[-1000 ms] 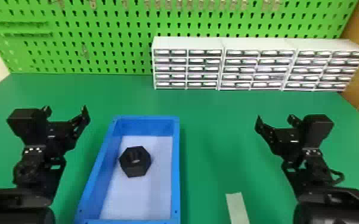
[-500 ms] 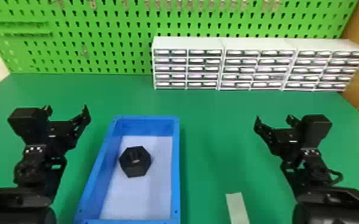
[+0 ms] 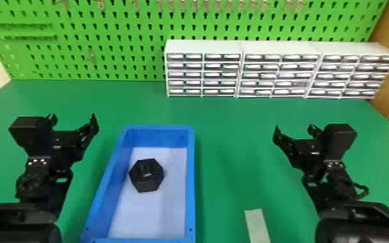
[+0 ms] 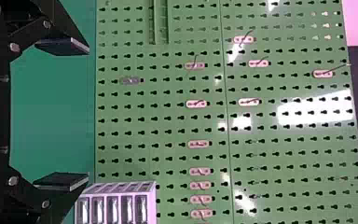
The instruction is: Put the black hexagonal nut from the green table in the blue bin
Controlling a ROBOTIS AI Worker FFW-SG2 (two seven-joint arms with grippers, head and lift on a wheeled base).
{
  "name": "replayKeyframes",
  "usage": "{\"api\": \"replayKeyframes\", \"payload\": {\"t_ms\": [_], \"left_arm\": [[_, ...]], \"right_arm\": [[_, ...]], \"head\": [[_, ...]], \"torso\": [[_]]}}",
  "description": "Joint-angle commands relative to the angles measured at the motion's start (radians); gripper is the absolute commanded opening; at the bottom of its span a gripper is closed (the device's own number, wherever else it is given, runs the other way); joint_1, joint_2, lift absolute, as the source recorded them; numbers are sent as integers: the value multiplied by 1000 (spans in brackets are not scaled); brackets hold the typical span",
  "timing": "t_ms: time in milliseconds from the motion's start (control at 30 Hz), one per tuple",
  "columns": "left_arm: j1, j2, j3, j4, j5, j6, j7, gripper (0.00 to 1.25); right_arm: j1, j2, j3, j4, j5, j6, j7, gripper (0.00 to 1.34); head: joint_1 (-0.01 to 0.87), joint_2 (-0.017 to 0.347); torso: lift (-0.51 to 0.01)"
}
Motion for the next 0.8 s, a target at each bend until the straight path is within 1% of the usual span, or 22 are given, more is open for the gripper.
{"api": "replayKeyframes", "payload": {"t_ms": [0,567,767], "left_arm": [[1,0,0,0,1,0,0,947],[-8,0,-6,0,2,-2,0,947],[-2,0,-8,0,2,-2,0,947]], "right_arm": [[0,1,-3,0,-1,0,0,1040],[-6,1,-5,9,-1,0,0,1040],[3,1,-14,10,-1,0,0,1040]], "head": [[686,52],[686,52],[686,52]], "torso": [[-97],[-97],[-97]]}}
